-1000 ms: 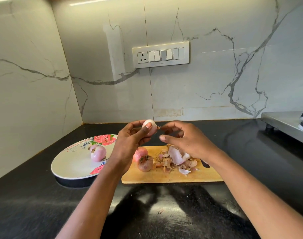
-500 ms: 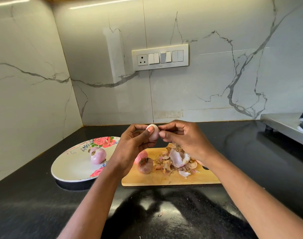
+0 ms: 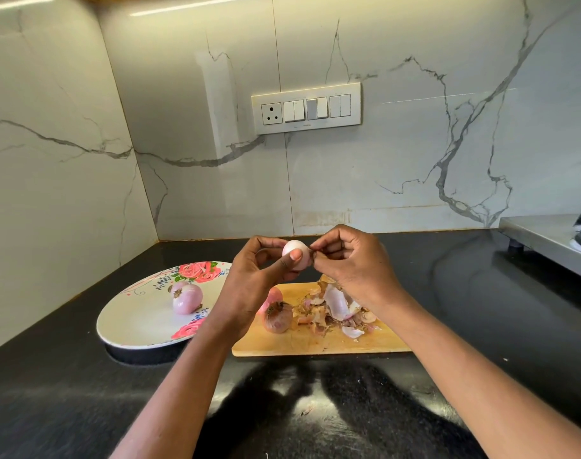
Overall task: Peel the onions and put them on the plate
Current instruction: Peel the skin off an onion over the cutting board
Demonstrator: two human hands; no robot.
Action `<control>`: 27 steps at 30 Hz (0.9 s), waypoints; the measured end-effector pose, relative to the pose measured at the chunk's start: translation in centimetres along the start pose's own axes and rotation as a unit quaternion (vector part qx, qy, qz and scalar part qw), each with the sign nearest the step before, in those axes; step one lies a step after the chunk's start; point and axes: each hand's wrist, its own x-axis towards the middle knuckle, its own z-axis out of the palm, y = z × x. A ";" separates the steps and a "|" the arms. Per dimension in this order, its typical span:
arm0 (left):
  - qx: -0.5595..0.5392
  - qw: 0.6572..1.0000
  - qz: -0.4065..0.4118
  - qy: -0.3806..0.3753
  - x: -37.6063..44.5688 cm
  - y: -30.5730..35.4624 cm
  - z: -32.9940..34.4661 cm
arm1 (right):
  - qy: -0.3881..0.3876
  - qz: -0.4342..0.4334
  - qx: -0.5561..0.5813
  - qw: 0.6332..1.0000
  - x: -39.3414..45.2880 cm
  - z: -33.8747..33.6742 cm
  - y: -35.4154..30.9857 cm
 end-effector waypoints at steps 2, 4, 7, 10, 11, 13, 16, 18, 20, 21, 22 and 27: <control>-0.027 1.000 -0.009 -0.011 0.0 0.1 0.1 | 0.001 0.006 0.002 1.000 0.1 -0.1 0.1; -0.059 0.998 -0.017 -0.021 0.0 0.3 0.1 | -0.008 0.019 0.024 0.999 0.2 -0.2 0.0; -0.074 0.997 -0.019 -0.033 -0.2 0.5 0.1 | -0.024 0.031 0.054 0.998 0.2 -0.2 0.0; -0.070 0.997 -0.016 -0.026 -0.1 0.4 0.1 | -0.040 0.035 0.066 0.996 0.2 -0.1 0.1; -0.069 0.997 -0.016 -0.021 -0.1 0.3 0.2 | -0.041 0.036 0.071 0.996 0.2 -0.1 0.1; -0.047 0.999 -0.008 -0.016 0.0 0.1 0.1 | -0.034 0.032 0.076 0.996 0.1 -0.1 0.1; 0.011 1.000 0.013 -0.011 0.0 -0.1 0.1 | -0.022 0.036 0.081 0.996 0.1 -0.1 -0.1; 0.006 1.000 0.015 -0.020 0.0 -0.1 0.1 | -0.019 0.044 0.086 0.995 0.1 -0.1 -0.5; -0.028 0.999 0.006 -0.036 0.0 0.1 0.2 | -0.021 0.062 0.111 0.992 0.1 0.0 -1.0; -0.050 0.998 -0.001 -0.038 0.0 0.2 0.2 | -0.022 0.075 0.136 0.988 0.1 0.0 -1.3; -0.068 0.997 -0.006 -0.034 0.0 0.4 0.2 | -0.020 0.089 0.160 0.983 0.2 0.0 -1.4; -0.106 0.994 -0.024 0.010 0.1 0.6 -0.2 | -0.068 0.084 -0.029 0.994 0.2 -1.4 -0.3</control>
